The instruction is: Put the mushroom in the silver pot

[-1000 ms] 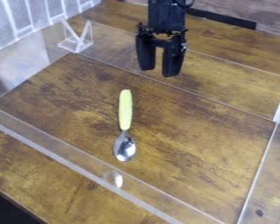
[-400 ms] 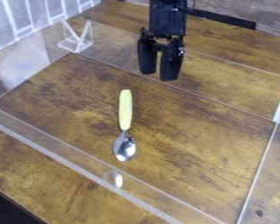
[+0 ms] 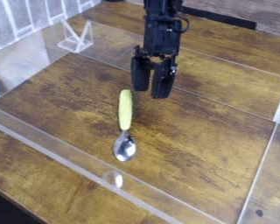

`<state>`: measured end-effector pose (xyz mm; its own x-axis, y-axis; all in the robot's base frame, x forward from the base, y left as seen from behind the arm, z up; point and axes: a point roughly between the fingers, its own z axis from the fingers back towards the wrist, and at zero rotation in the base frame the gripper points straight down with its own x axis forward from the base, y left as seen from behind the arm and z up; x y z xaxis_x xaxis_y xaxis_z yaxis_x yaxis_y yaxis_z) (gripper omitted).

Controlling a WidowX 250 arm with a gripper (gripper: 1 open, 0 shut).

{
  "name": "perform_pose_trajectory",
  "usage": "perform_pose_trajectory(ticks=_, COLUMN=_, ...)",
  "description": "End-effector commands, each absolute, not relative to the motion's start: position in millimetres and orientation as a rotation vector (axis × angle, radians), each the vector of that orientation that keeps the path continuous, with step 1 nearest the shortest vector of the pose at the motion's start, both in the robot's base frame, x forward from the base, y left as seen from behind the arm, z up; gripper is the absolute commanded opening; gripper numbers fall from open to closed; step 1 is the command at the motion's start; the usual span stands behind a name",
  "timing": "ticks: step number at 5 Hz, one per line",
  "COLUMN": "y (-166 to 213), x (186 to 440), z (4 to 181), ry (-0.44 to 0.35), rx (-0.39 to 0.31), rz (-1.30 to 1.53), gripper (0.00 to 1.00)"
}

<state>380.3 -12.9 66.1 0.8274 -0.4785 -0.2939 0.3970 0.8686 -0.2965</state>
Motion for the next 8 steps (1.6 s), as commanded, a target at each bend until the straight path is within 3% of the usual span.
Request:
perform_pose_trajectory(ticks=1, y=-16, x=379, z=105.4, ry=0.292, rx=-0.191, rz=-0.502, gripper=1.0)
perform_pose_trajectory(ticks=4, y=6, x=353, z=121.8, ry=0.297, rx=-0.215, rz=-0.338, gripper=1.0)
perform_pose_trajectory(ticks=6, y=6, x=344, z=100.3, ry=0.303, rx=-0.233, rz=-0.242, gripper=1.0)
perform_pose_trajectory(ticks=7, y=9, x=341, z=96.9, ry=0.31, rx=-0.233, rz=-0.245, gripper=0.0)
perform_pose_trajectory(ticks=8, y=13, x=339, z=97.1, ry=0.313, rx=-0.233, rz=-0.244, gripper=0.0)
